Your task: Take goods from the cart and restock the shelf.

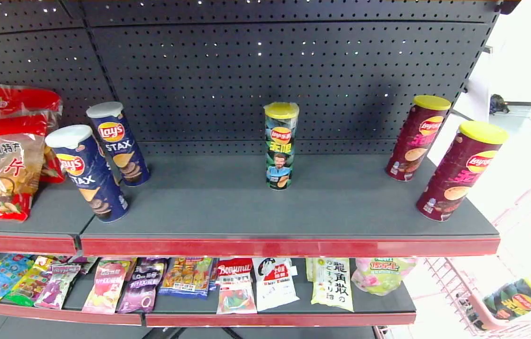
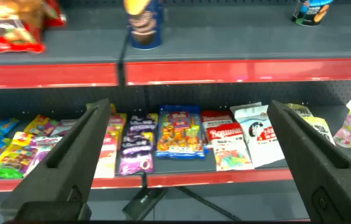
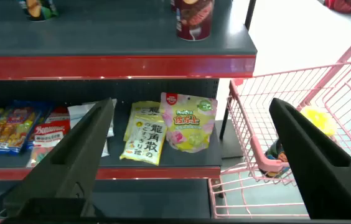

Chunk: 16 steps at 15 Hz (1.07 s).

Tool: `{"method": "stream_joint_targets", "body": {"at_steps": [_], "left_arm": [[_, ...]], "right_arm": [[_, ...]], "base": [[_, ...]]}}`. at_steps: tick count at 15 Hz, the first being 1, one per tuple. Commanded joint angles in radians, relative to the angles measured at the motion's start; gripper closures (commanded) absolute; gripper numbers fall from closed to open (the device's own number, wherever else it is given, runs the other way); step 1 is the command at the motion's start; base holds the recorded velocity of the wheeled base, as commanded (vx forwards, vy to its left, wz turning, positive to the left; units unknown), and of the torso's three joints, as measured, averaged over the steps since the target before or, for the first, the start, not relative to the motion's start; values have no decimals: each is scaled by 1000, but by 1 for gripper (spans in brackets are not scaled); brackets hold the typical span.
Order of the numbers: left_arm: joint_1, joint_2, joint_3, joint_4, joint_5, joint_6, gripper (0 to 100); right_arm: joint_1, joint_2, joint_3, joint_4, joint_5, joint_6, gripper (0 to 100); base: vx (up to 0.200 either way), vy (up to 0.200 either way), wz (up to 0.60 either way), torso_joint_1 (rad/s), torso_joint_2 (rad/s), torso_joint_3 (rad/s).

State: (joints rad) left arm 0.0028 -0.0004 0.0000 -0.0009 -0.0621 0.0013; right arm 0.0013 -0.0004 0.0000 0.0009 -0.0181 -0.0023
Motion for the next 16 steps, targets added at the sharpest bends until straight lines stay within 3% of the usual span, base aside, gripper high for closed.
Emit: {"method": "stream_joint_targets", "body": {"at_steps": [1, 12, 16], "left_arm": [[0, 0, 0, 1, -1, 0, 0], [0, 0, 0, -1, 1, 0, 0], [0, 0, 0, -1, -1, 0, 0]], "right_arm": [[0, 0, 0, -1, 0, -1, 0], [0, 0, 0, -1, 1, 1, 0], [0, 0, 0, -1, 3, 1, 0]], "base": [[0, -200, 0, 22, 7, -12], [0, -200, 0, 1, 3, 2], [0, 0, -150, -3, -2, 1]]}}
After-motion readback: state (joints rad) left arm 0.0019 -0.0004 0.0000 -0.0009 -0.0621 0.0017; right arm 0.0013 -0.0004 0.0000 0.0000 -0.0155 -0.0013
